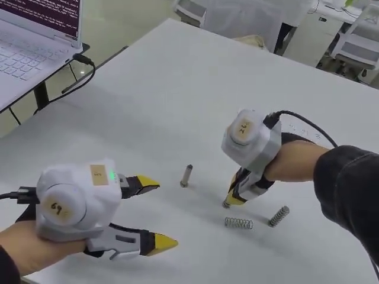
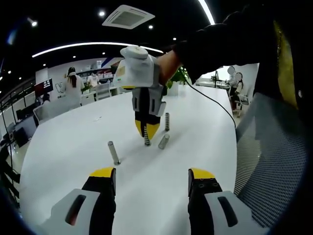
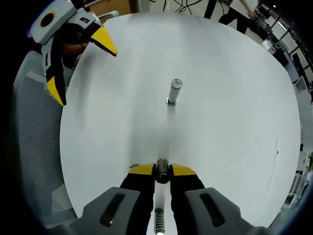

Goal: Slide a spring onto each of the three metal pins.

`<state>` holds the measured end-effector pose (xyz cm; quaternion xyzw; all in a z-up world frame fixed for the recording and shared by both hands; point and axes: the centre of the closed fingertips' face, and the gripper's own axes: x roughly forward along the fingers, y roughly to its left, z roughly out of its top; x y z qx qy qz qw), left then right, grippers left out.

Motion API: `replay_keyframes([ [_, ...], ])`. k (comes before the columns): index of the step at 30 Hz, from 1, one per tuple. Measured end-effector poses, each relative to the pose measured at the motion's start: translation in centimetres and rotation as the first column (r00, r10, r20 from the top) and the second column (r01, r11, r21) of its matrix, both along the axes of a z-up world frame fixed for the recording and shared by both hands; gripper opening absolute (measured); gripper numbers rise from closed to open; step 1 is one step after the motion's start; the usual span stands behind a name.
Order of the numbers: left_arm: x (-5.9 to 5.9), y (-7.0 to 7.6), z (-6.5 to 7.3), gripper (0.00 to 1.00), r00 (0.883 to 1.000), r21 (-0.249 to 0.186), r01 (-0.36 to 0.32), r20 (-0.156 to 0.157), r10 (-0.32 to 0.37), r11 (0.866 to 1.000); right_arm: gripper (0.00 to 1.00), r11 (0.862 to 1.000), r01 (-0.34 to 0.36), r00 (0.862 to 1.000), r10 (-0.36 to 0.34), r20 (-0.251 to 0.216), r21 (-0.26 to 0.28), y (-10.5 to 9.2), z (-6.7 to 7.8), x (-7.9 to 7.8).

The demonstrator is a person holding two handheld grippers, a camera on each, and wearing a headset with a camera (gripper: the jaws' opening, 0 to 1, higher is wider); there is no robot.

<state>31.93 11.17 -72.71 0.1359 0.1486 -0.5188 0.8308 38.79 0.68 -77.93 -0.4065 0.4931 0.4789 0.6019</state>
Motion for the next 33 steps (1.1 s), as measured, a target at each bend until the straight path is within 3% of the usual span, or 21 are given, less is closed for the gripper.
replay_keyframes([
  [18,-0.1,-0.4,-0.1,0.54,1.0,0.006,0.013,-0.009,-0.013,1.0,0.22,0.999,0.007,1.0,-0.008,0.015,0.041,0.1,0.6,0.0],
  [33,-0.3,-0.9,-0.2,0.54,0.999,0.015,0.033,-0.017,-0.032,0.999,0.36,0.994,0.061,0.998,-0.063,0.02,0.094,-1.2,1.7,-0.4],
])
